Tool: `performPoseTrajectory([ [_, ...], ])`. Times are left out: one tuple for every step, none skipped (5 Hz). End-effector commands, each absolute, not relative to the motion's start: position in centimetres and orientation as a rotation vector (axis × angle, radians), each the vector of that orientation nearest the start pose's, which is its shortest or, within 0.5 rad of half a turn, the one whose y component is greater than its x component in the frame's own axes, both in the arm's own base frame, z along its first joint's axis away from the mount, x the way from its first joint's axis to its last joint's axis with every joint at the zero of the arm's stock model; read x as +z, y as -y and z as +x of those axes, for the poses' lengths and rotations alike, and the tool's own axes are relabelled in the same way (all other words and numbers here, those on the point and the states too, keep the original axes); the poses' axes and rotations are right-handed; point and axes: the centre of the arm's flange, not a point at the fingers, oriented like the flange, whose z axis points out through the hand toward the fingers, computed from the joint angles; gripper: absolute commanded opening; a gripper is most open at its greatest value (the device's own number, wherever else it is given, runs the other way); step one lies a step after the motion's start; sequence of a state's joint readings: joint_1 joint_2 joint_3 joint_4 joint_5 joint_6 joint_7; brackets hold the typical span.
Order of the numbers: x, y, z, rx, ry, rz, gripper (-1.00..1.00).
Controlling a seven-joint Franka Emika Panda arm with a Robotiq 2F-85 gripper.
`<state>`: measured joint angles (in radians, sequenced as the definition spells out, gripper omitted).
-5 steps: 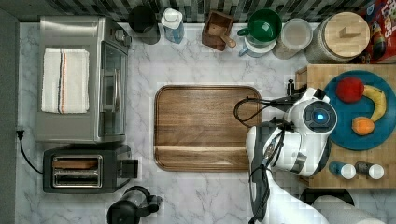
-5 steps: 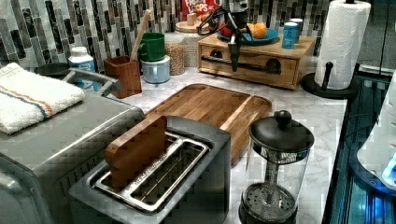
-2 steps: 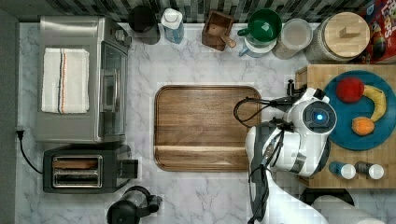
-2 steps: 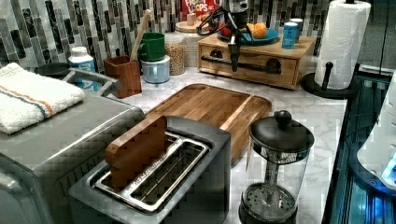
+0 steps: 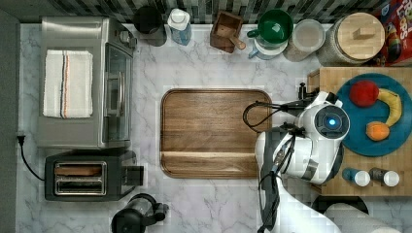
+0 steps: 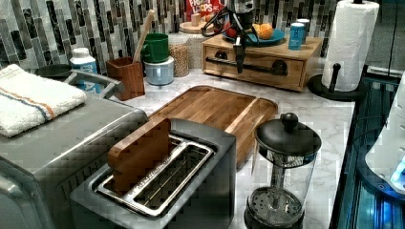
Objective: Close the drawer.
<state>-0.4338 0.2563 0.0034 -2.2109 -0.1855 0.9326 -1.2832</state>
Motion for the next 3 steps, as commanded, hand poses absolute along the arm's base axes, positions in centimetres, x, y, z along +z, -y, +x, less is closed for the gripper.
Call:
performPoseTrajectory([
  [30.49, 33.59, 47.41, -0.072, 0.024, -3.351, -1.0],
  [30.48, 33.58, 47.4, -0.072, 0.025, -3.351, -1.0],
  [30.48, 33.59, 47.4, -0.072, 0.025, -3.351, -1.0],
])
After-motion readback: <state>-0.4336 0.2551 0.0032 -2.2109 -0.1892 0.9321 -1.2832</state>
